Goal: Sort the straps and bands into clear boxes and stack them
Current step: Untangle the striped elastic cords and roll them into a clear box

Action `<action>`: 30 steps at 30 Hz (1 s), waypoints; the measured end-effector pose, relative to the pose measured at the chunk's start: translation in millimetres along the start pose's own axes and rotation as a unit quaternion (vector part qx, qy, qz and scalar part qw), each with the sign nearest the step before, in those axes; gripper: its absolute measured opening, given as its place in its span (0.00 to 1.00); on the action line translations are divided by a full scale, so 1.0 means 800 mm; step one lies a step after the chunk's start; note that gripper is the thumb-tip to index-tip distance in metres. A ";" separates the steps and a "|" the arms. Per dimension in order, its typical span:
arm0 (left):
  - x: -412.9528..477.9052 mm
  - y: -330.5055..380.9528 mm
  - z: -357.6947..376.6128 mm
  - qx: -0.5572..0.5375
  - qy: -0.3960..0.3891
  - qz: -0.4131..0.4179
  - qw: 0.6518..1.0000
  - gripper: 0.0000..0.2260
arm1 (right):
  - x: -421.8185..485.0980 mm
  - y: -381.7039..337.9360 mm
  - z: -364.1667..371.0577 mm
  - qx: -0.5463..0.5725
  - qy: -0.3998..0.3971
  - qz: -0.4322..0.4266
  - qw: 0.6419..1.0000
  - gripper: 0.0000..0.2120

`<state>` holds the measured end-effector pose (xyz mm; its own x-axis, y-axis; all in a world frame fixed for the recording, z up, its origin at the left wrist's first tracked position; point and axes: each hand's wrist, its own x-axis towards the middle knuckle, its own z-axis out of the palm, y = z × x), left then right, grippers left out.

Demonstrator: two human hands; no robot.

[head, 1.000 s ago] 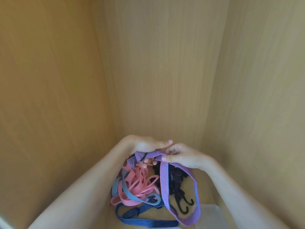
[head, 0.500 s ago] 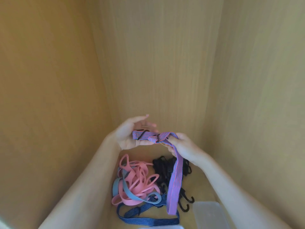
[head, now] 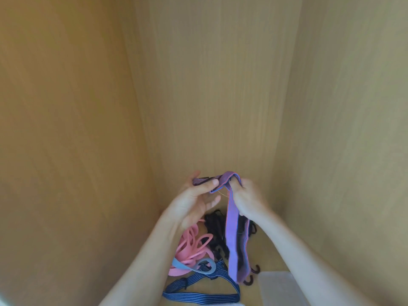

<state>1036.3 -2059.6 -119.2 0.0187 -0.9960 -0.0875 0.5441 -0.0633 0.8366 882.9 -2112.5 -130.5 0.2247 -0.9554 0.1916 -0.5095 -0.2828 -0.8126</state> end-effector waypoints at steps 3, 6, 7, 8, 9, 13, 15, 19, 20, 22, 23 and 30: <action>-0.004 0.000 0.007 -0.015 -0.003 0.003 1.000 0.40 | -0.001 0.001 -0.001 0.001 -0.031 0.025 0.999 0.29; -0.004 0.001 0.011 0.009 0.004 0.014 1.000 0.35 | -0.003 -0.003 -0.004 -0.043 -0.032 0.006 0.999 0.28; -0.004 0.002 0.012 0.023 0.010 0.021 0.999 0.33 | -0.003 -0.003 -0.005 -0.070 -0.030 -0.006 0.997 0.26; -0.002 0.003 0.012 0.033 0.012 0.028 0.999 0.31 | -0.004 -0.003 -0.005 -0.086 -0.027 -0.014 0.996 0.25; -0.001 0.005 0.012 0.042 0.009 0.035 0.998 0.31 | -0.005 -0.003 -0.006 -0.093 -0.025 -0.021 0.995 0.25; 0.008 0.024 0.016 0.101 0.011 0.048 0.994 0.26 | -0.010 0.001 -0.006 -0.131 -0.044 -0.064 0.988 0.17; 0.014 0.031 0.016 0.149 0.032 0.063 0.986 0.23 | -0.014 0.001 -0.006 -0.145 -0.047 -0.090 0.984 0.11; 0.024 0.044 0.021 0.235 0.044 0.115 0.964 0.19 | -0.020 0.000 -0.008 -0.113 0.034 -0.176 0.977 0.10; 0.027 0.049 0.023 0.251 0.044 0.125 0.959 0.17 | -0.020 -0.002 -0.009 -0.087 0.049 -0.185 0.978 0.09; 0.032 0.058 0.029 0.283 0.044 0.137 0.948 0.13 | -0.016 -0.005 -0.011 -0.035 0.078 -0.191 0.978 0.08; 0.034 0.061 0.034 0.299 0.042 0.143 0.943 0.11 | -0.013 -0.006 -0.012 -0.019 0.095 -0.191 0.977 0.07; 0.042 0.086 0.065 0.394 0.038 0.211 0.894 0.09 | 0.000 -0.019 -0.021 0.105 0.135 -0.121 0.978 0.10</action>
<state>1030.6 -2100.9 -36.5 0.1556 -0.9365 0.3143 -0.2829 0.2626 0.9225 876.9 -2109.9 -109.0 0.0758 -0.8586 0.5069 -0.2805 -0.5062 -0.8155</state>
